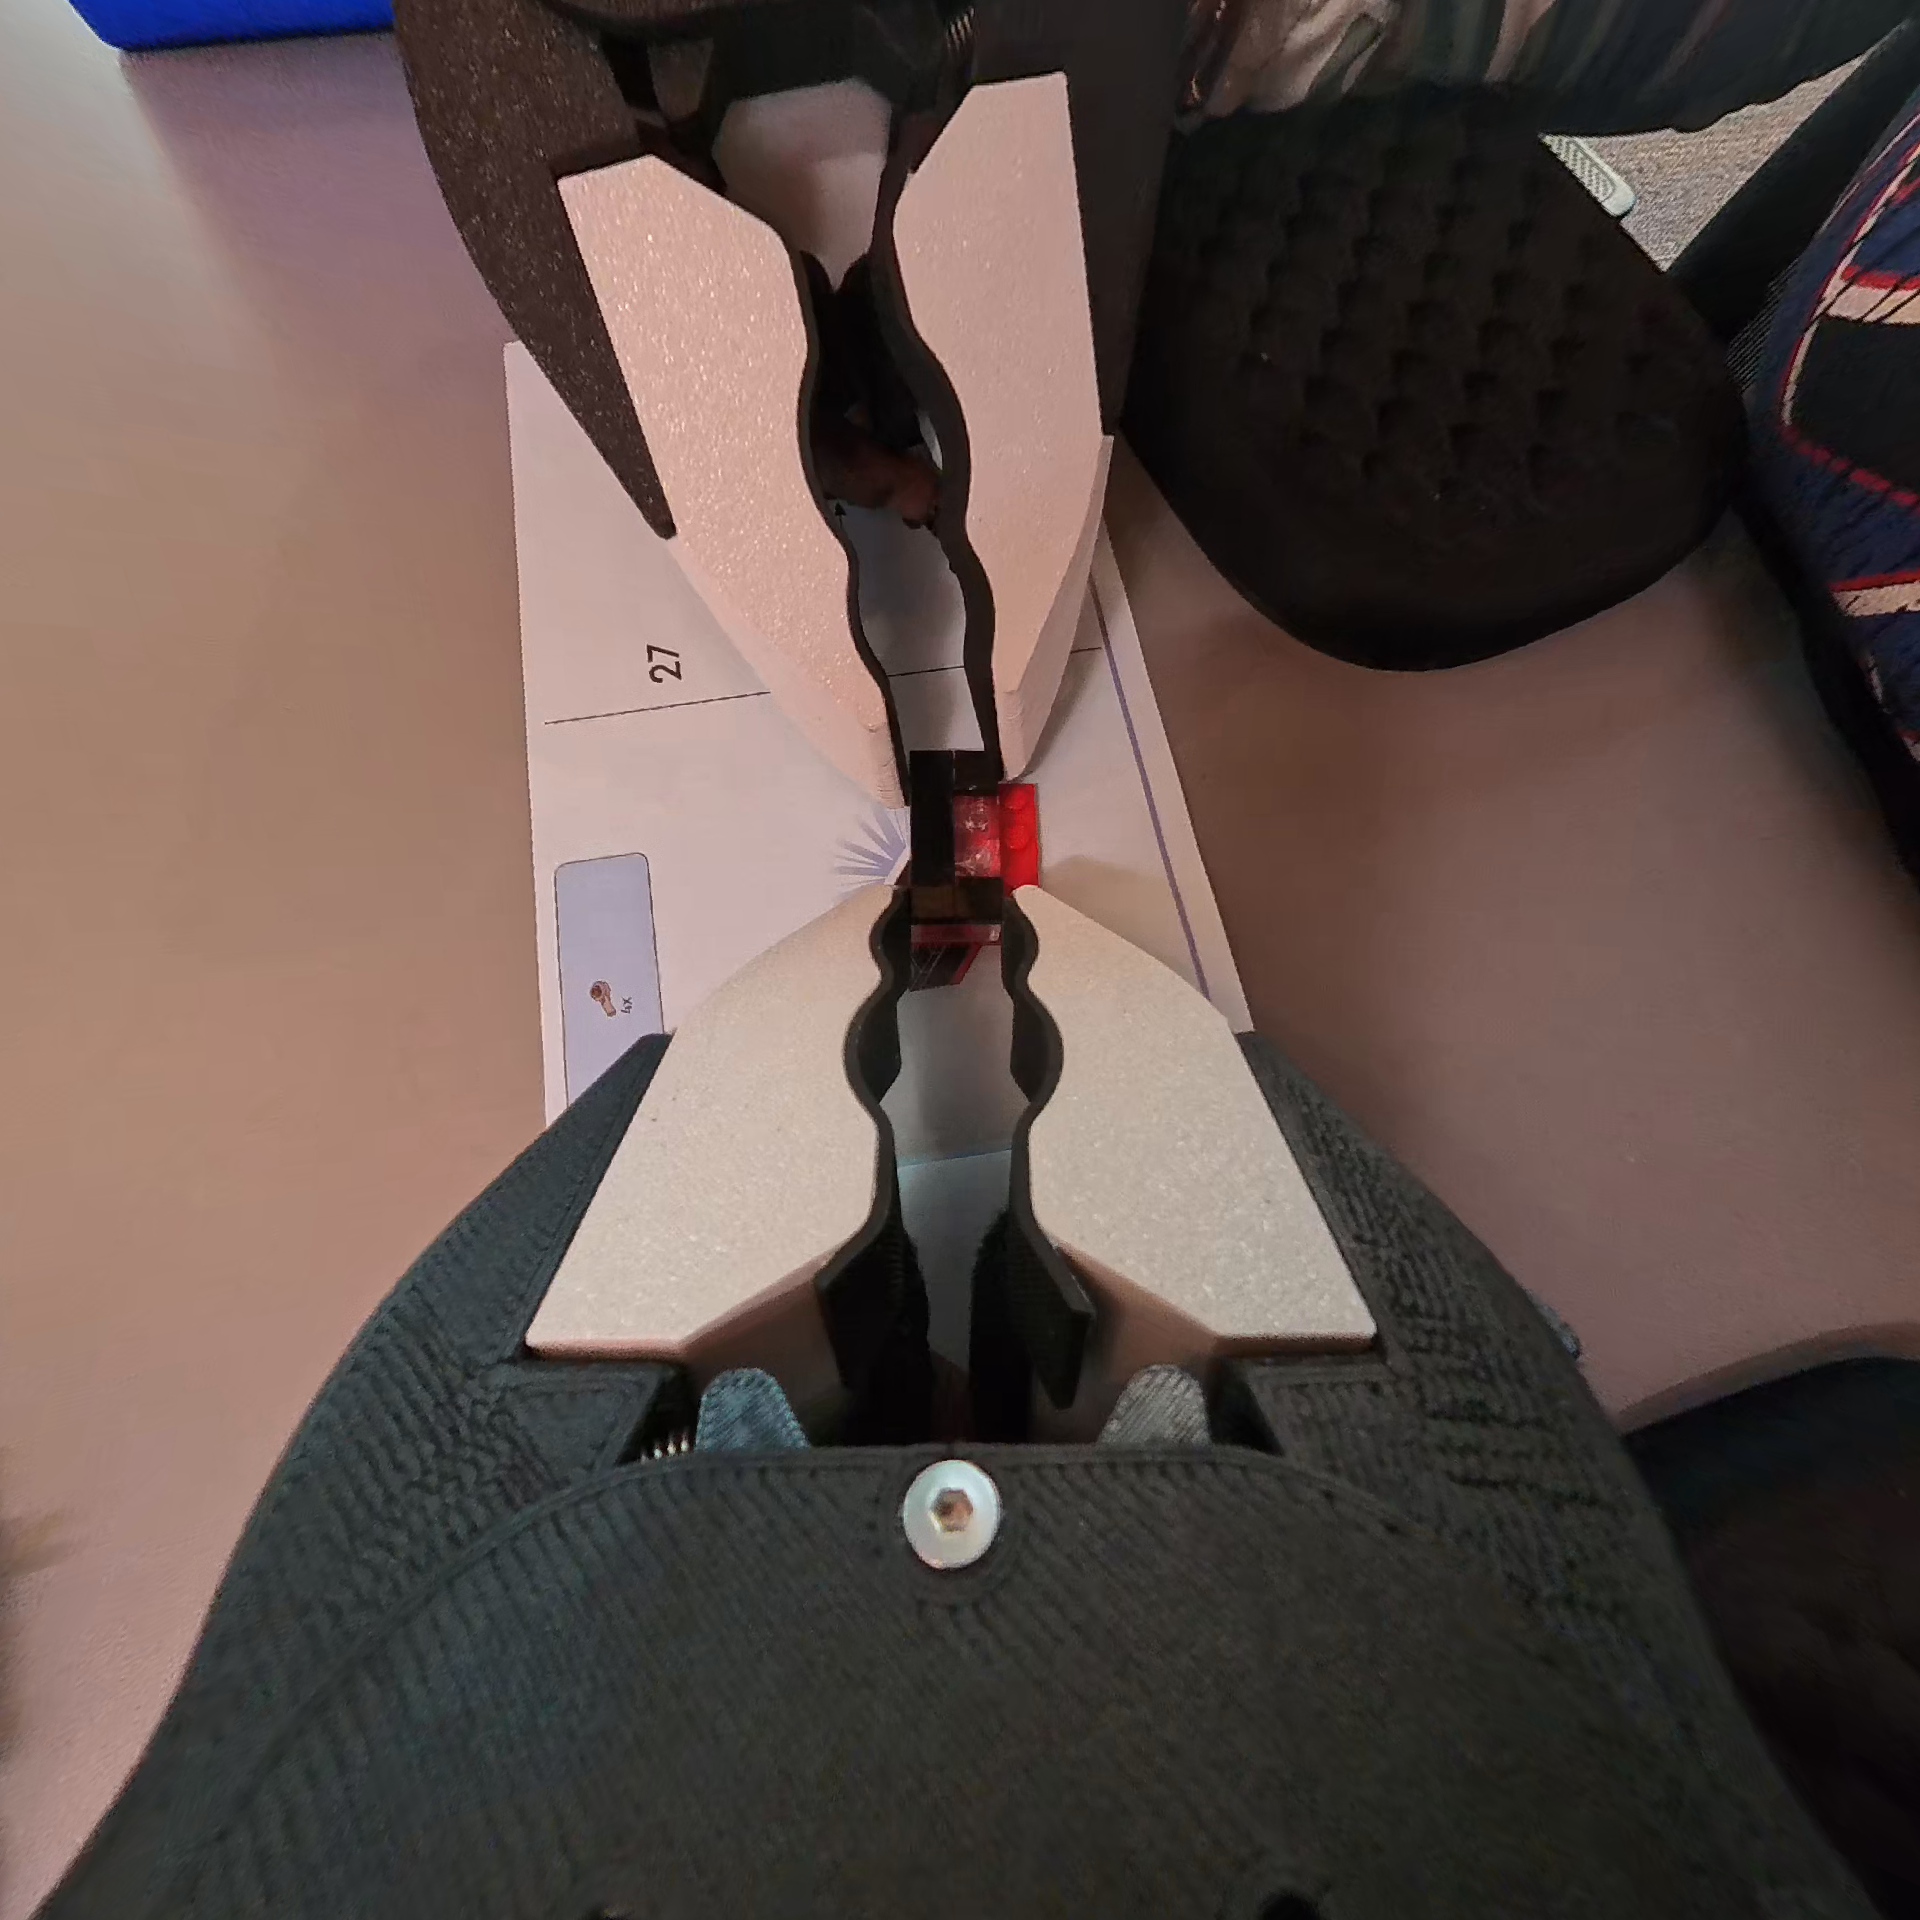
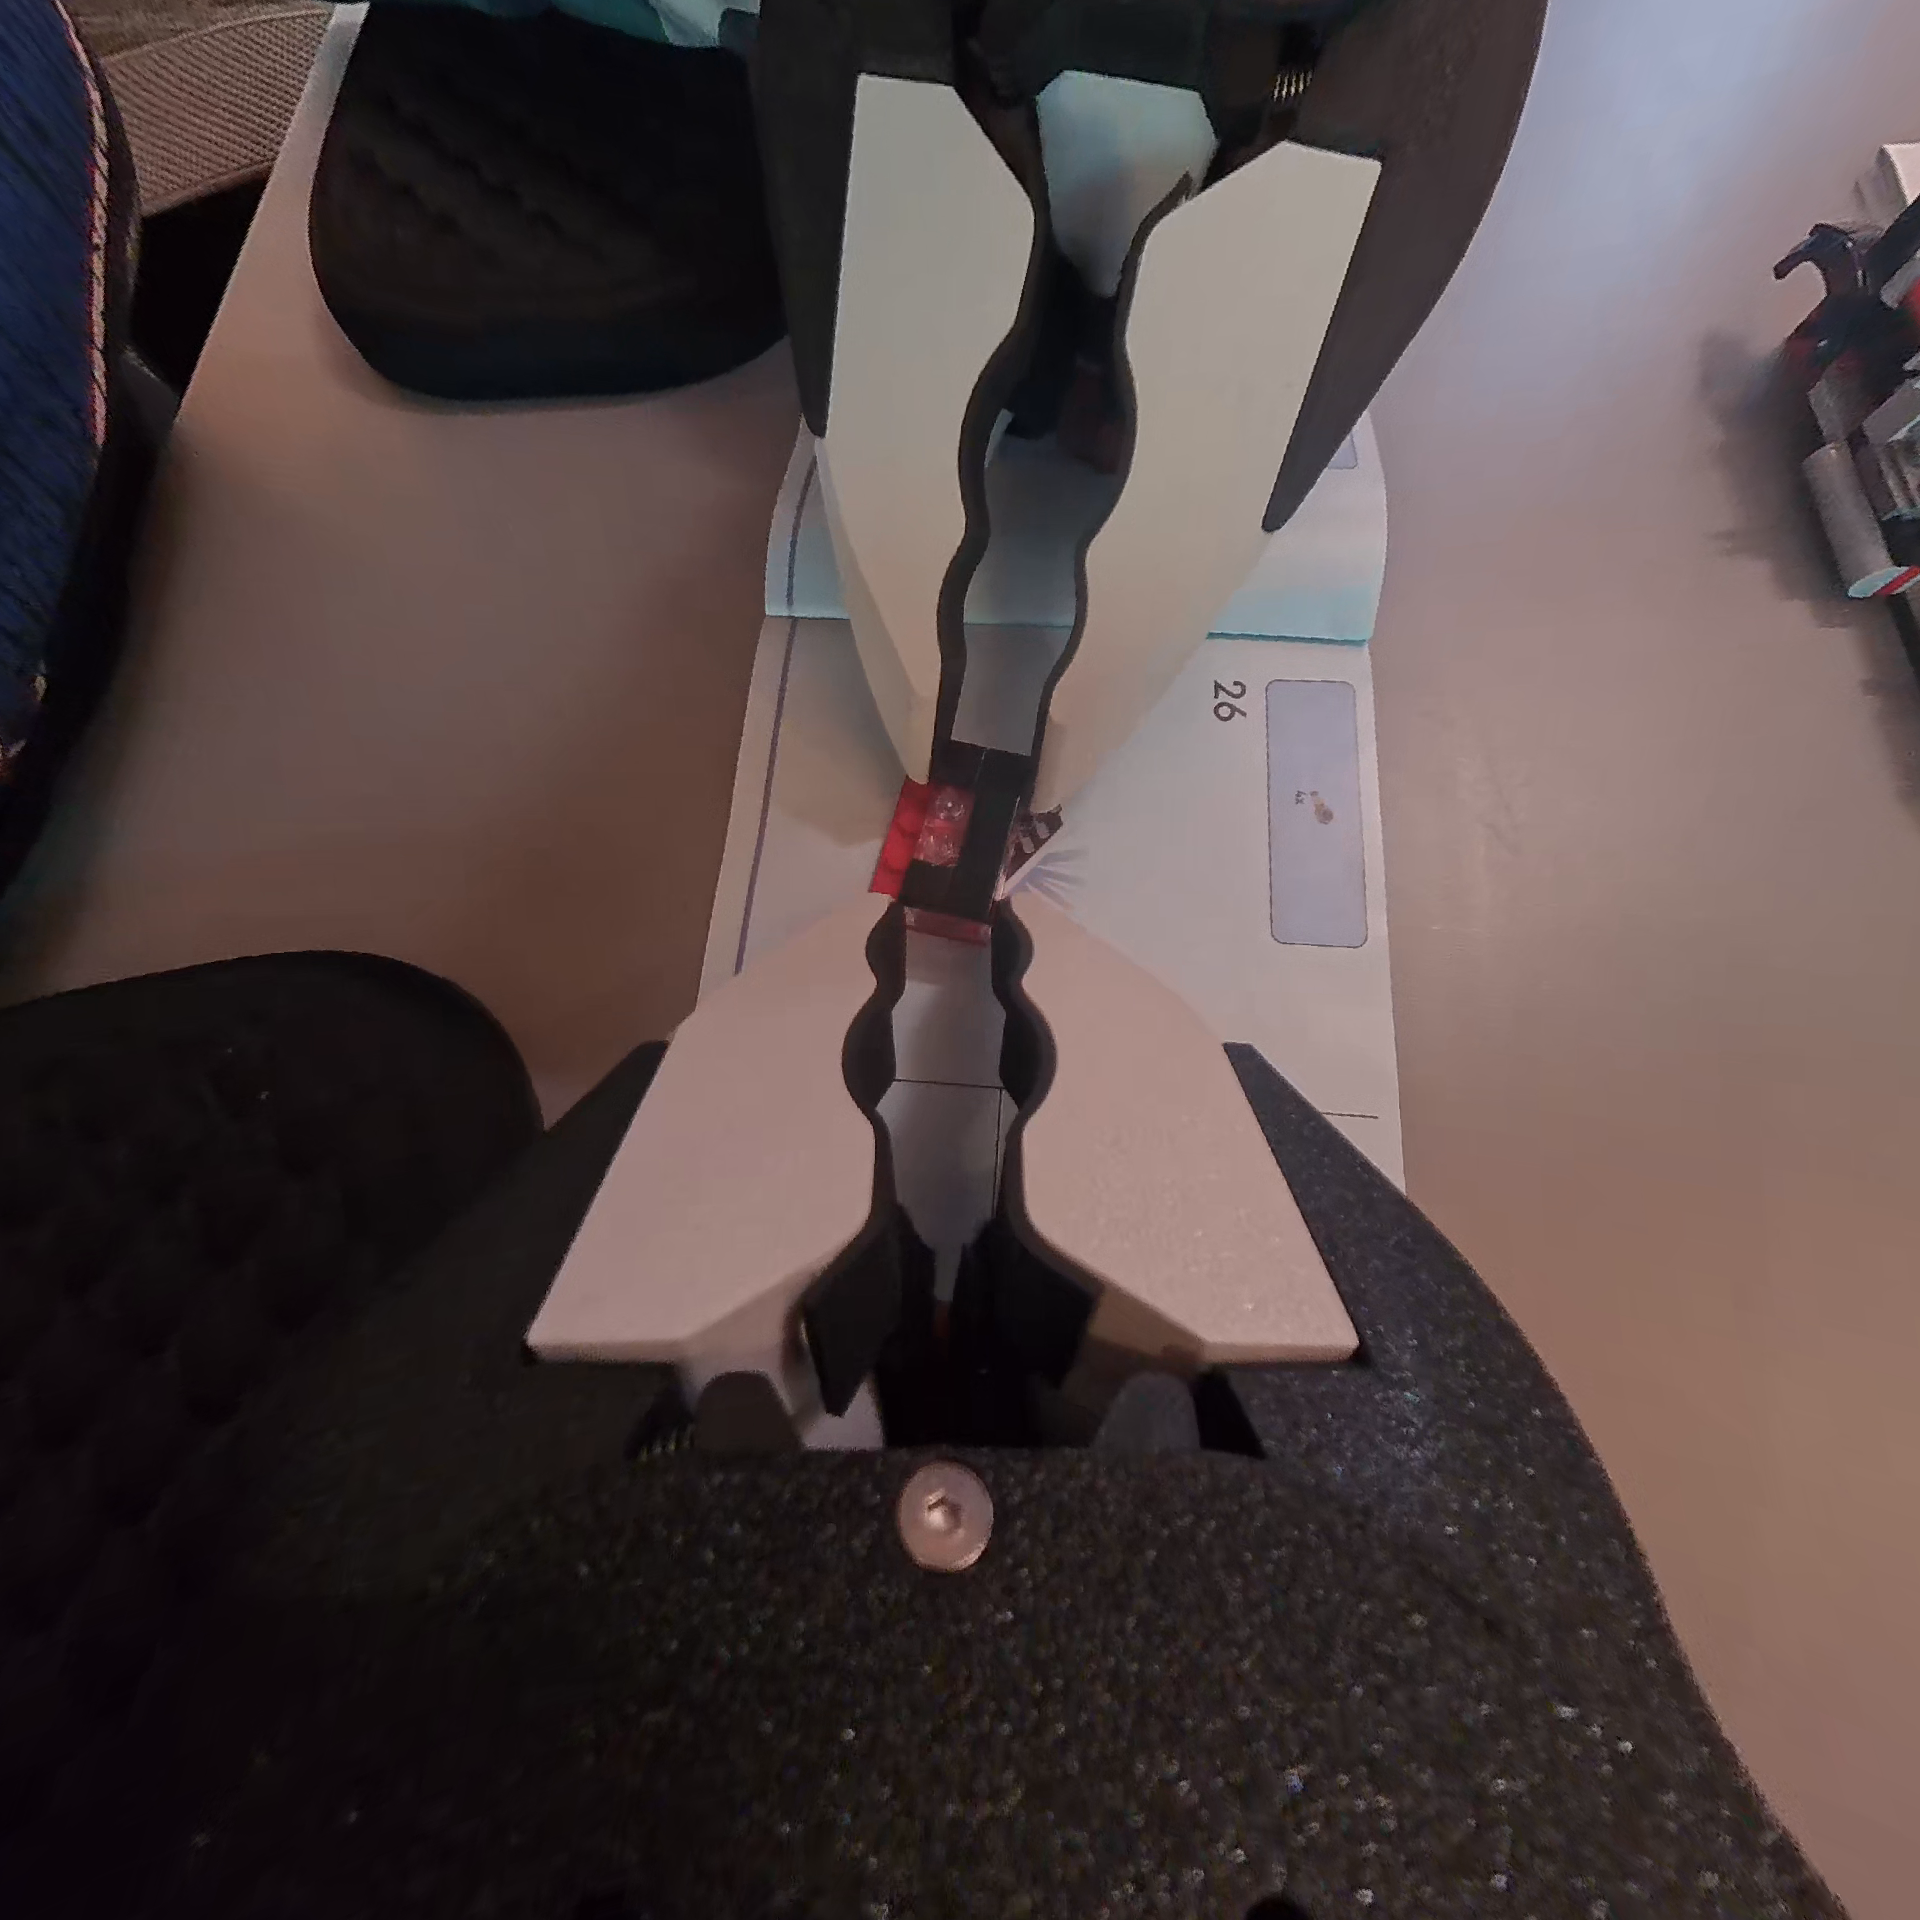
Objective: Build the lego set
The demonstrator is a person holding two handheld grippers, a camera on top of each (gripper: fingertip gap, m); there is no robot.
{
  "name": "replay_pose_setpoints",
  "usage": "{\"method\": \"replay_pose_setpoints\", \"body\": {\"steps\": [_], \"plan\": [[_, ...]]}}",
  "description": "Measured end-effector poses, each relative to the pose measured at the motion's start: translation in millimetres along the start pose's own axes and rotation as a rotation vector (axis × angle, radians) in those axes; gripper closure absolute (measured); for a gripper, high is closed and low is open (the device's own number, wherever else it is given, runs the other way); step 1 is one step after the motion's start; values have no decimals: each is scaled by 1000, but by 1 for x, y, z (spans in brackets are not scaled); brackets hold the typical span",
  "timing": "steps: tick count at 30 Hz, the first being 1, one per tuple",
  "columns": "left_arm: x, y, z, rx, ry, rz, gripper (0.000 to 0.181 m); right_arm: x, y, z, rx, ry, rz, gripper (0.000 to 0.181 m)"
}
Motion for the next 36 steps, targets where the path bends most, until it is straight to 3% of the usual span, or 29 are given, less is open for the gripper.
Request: {"method": "replay_pose_setpoints", "body": {"steps": [8, 16, 20, 22, 27, 36], "plan": [[1, 0, 0, 3, 10, 6, 164, 1, 0, 0, 9, 10, -16, 165], [4, -2, 9, 20, 87, 11, 151, 0, -2, 6, 29, -31, -43, 154], [8, 3, 19, 136, 148, 43, 181, -7, 6, 15, 124, -77, -18, 178], [11, 4, 22, 167, 156, 45, 181, -11, 7, 15, 148, -89, -9, 181], [12, 2, 9, 80, 163, 33, 181, -10, 3, 7, 113, -98, -33, 181], [10, 2, 6, 51, 119, 126, 181, -9, 3, 3, 96, -94, -55, 181]]}}
Point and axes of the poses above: each gripper's, where its closed fingertips meet, z back along the fingers, y out of its top, x = y × z across the jaws, the point moved 9 cm from there along z, back along the fingers, and after that the axes turned 11 degrees about y, right-handed, at the moved point
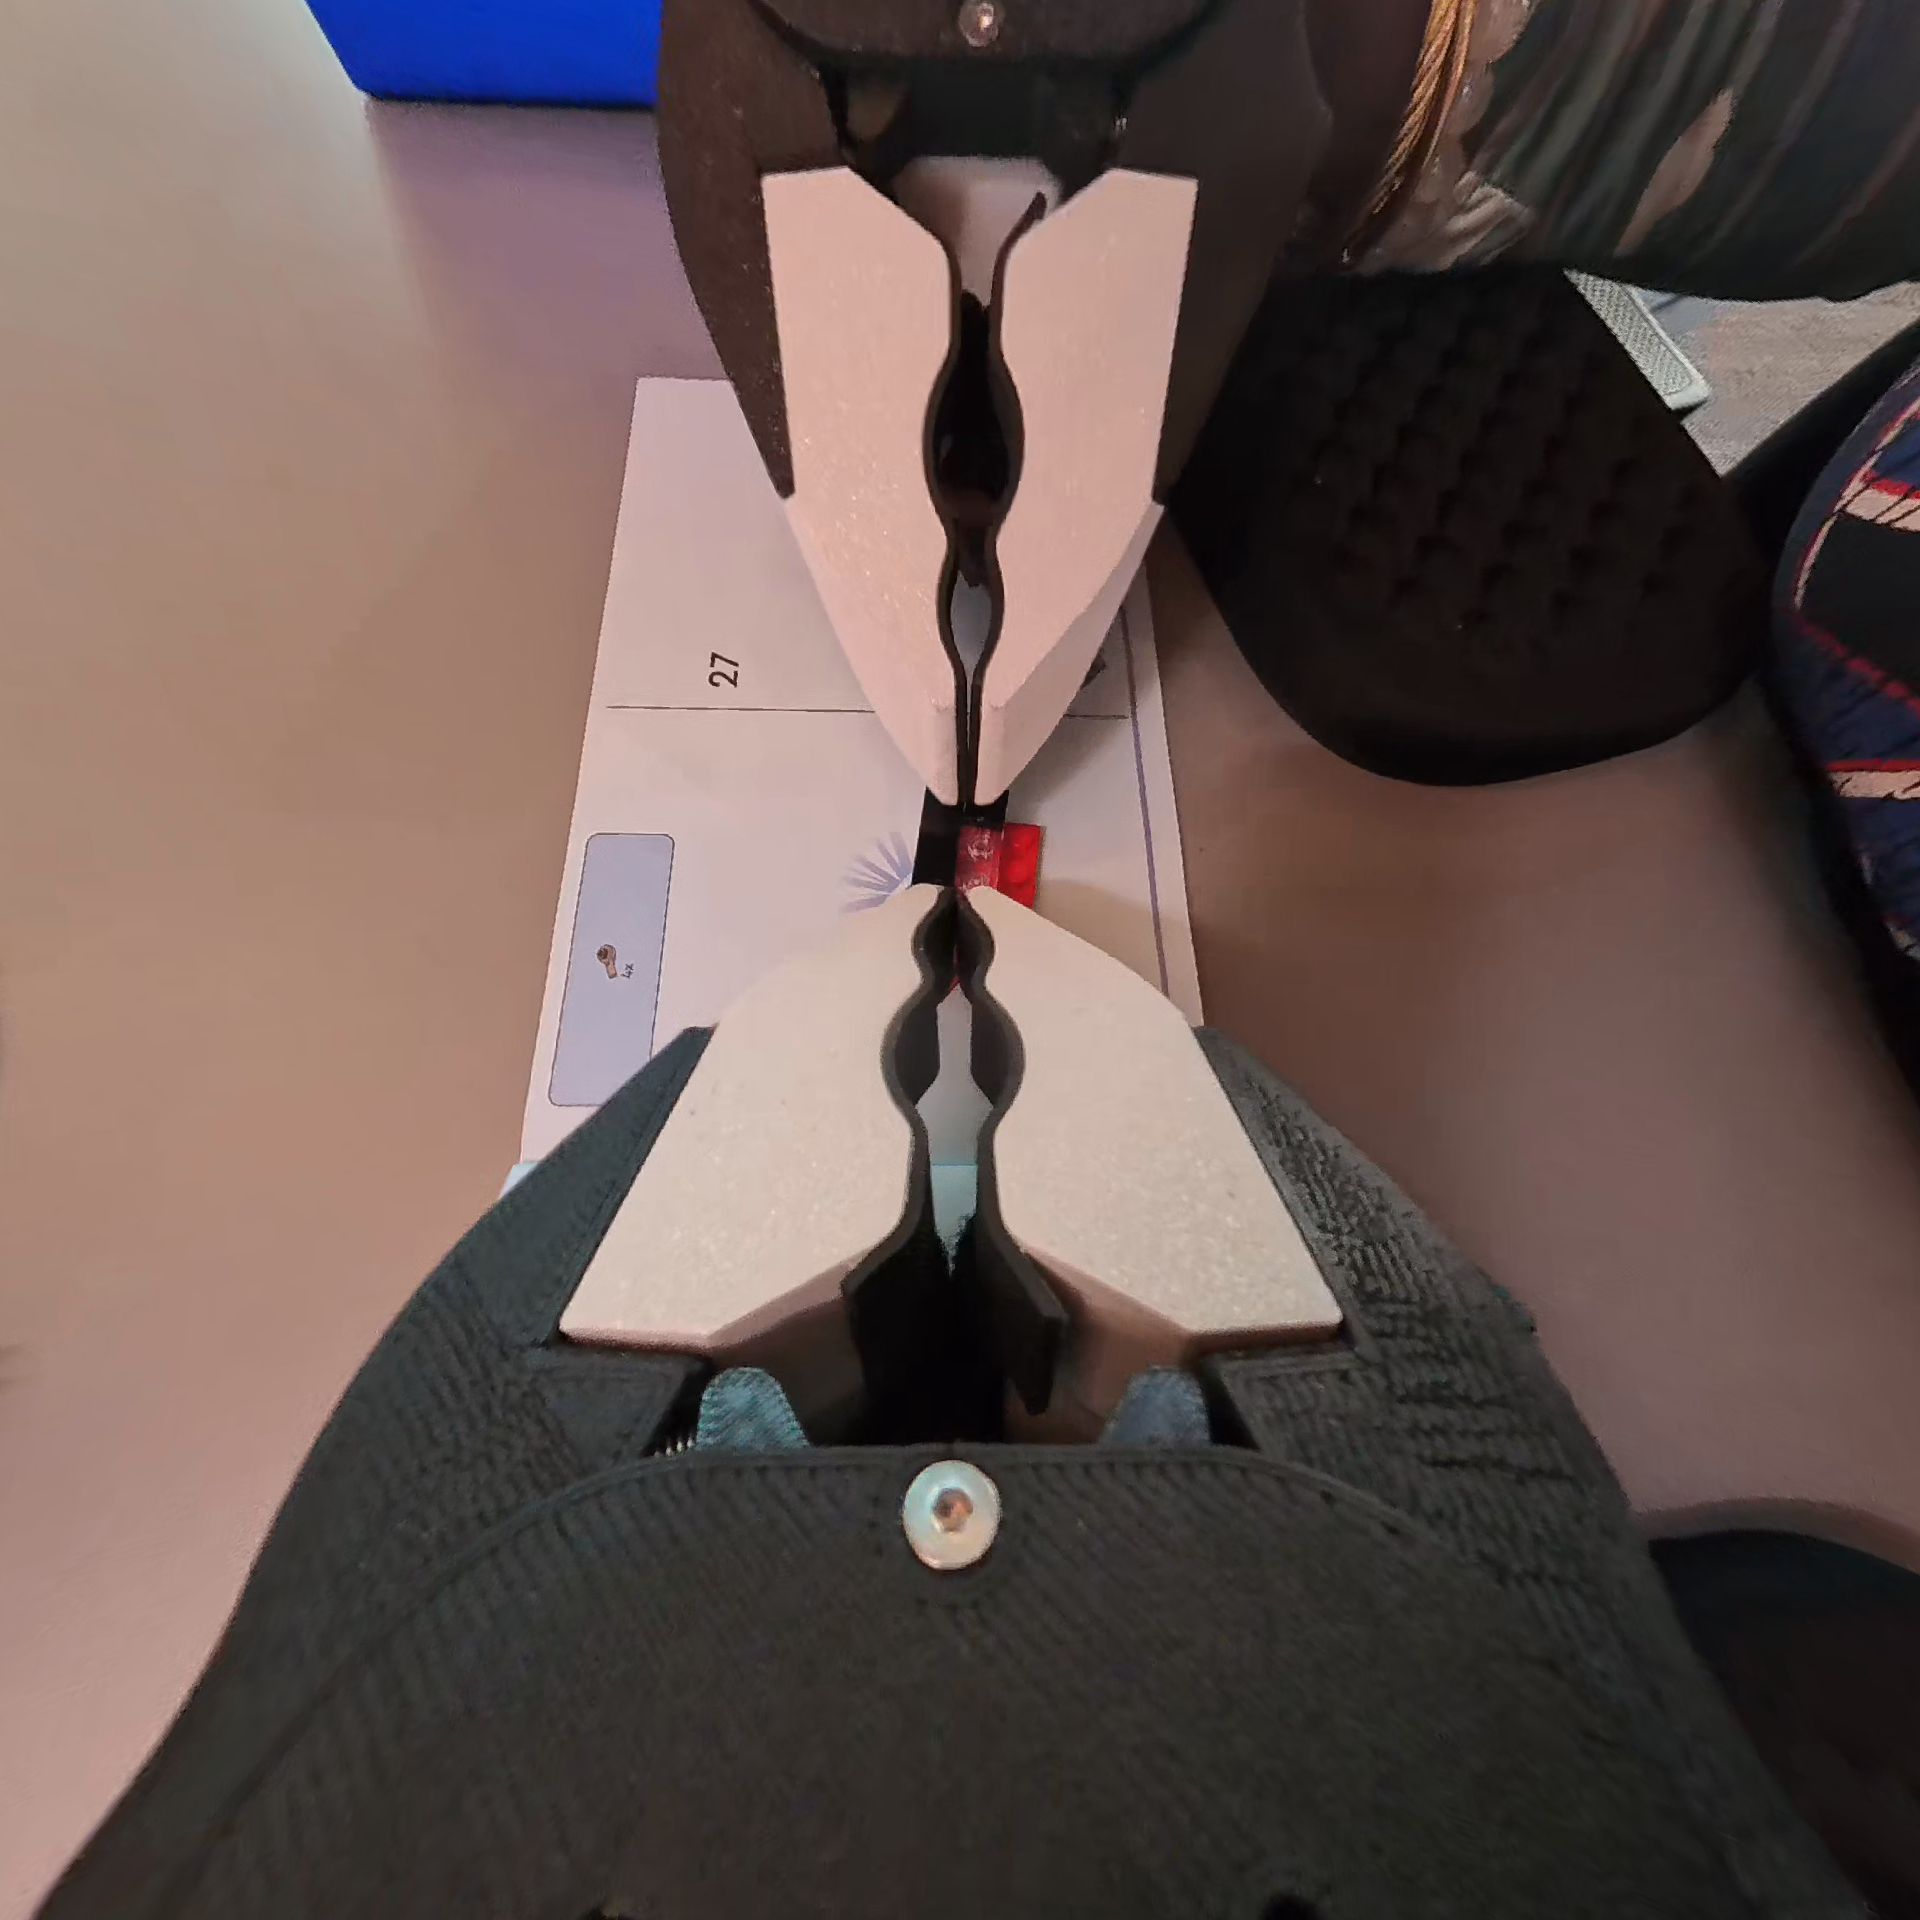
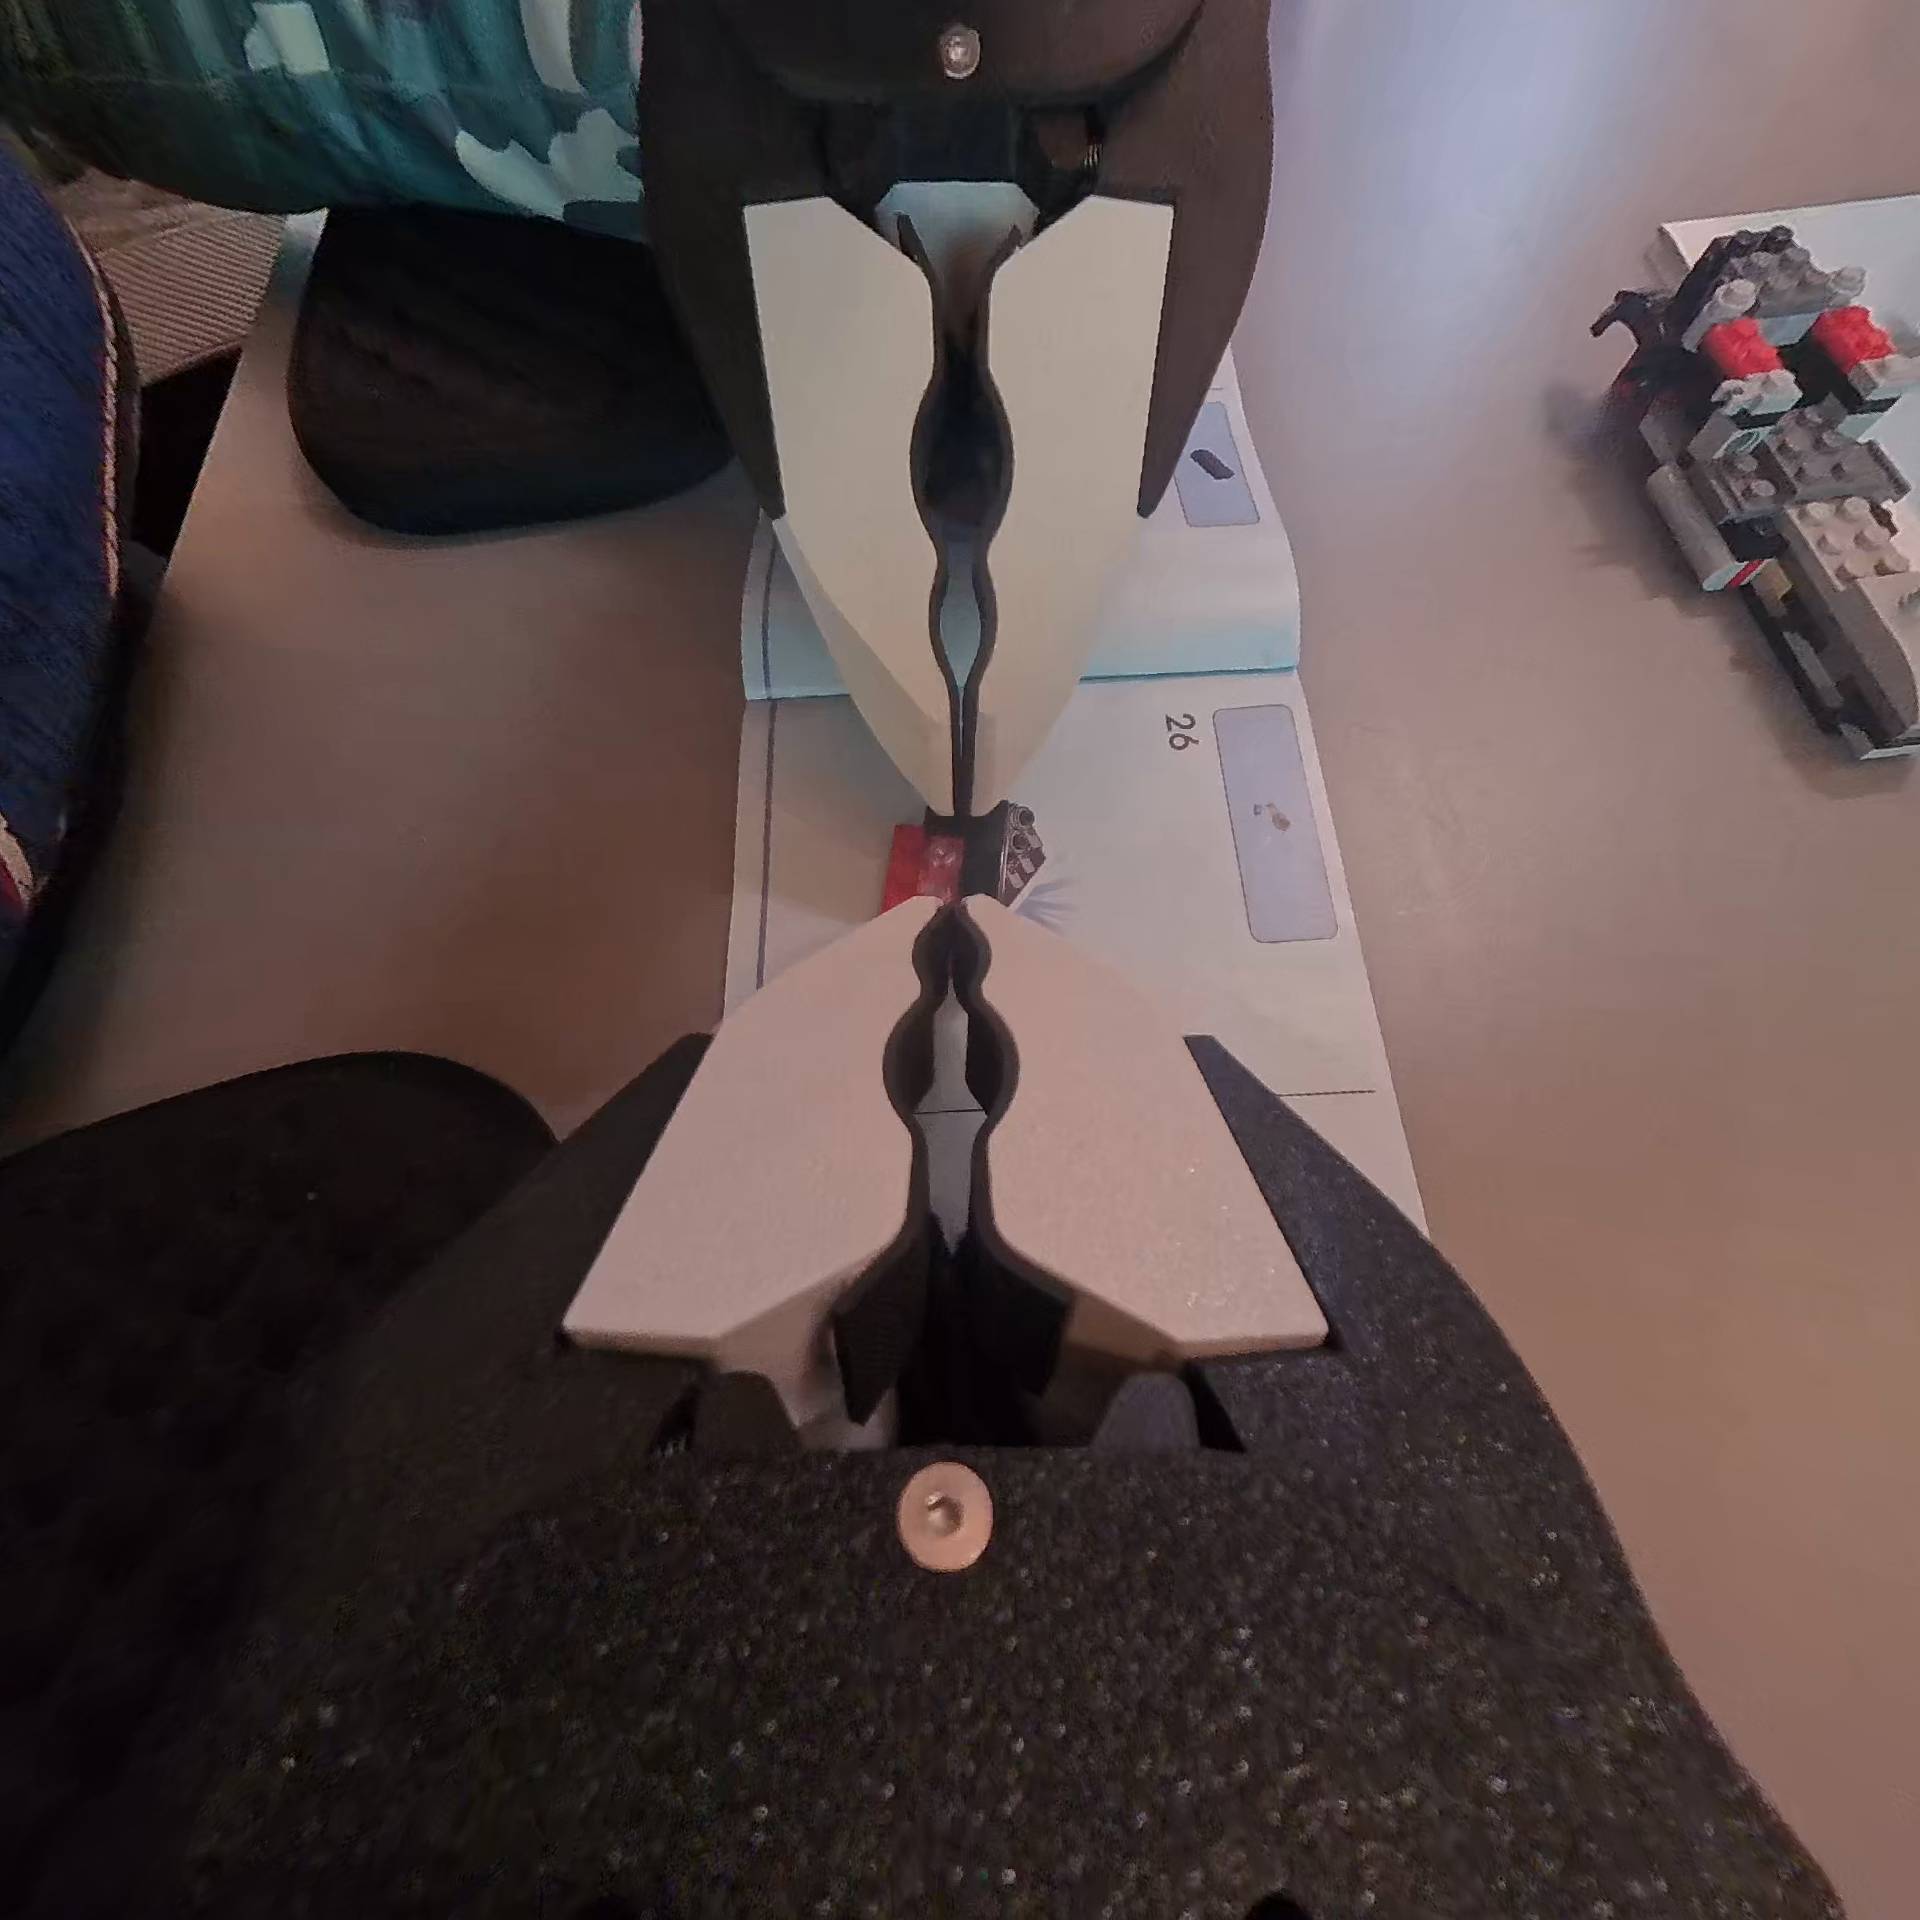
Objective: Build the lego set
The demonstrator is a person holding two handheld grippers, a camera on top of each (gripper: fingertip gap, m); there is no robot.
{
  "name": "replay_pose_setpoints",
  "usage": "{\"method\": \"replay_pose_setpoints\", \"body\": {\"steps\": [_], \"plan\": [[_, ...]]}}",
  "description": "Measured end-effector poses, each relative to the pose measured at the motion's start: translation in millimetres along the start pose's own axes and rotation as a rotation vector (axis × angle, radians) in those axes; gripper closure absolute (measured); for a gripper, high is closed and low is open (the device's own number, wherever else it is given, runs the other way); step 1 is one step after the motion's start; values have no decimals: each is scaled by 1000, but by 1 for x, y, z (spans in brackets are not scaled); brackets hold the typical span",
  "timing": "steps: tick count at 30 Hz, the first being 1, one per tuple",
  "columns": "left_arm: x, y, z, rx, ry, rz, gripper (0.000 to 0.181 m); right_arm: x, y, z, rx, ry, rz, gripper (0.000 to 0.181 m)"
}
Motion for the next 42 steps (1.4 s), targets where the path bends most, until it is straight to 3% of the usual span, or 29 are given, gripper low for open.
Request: {"method": "replay_pose_setpoints", "body": {"steps": [15, 22, 23, 25, 27, 29, 34, 37, 42], "plan": [[-2, 4, -2, -72, -26, 94, 180, -3, 6, -2, -80, -43, -47, 181], [2, 8, -1, -83, 19, 32, 181, -4, 10, -2, -119, -33, -9, 181], [3, 7, 0, -81, 40, 9, 181, -4, 9, -1, -113, -25, 4, 174], [8, 8, 10, -71, 107, -14, 156, -6, 11, 7, -31, -62, -12, 153], [15, 7, 26, -10, 157, 20, 152, -12, 16, 12, 39, -84, 0, 150], [23, 3, 41, 44, 225, 59, 147, -14, 15, 9, -21, -110, 8, 147], [43, -9, 65, 239, 429, 146, 134, -8, 13, -12, -142, -133, -18, 149], [52, -6, 76, 322, 541, 122, 132, -5, 13, -21, -190, -128, 3, 164], [64, -7, 93, 250, 519, 159, 131, -1, 18, 8, -133, -185, 14, 164]]}}
Point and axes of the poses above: each gripper's, where its closed fingertips meet, z back along the fingers, y out of its top, x = y × z across the jaws, the point moved 9 cm from there along z, back along the fingers, and after that the axes turned 11 degrees about y, right-handed, at the moved point
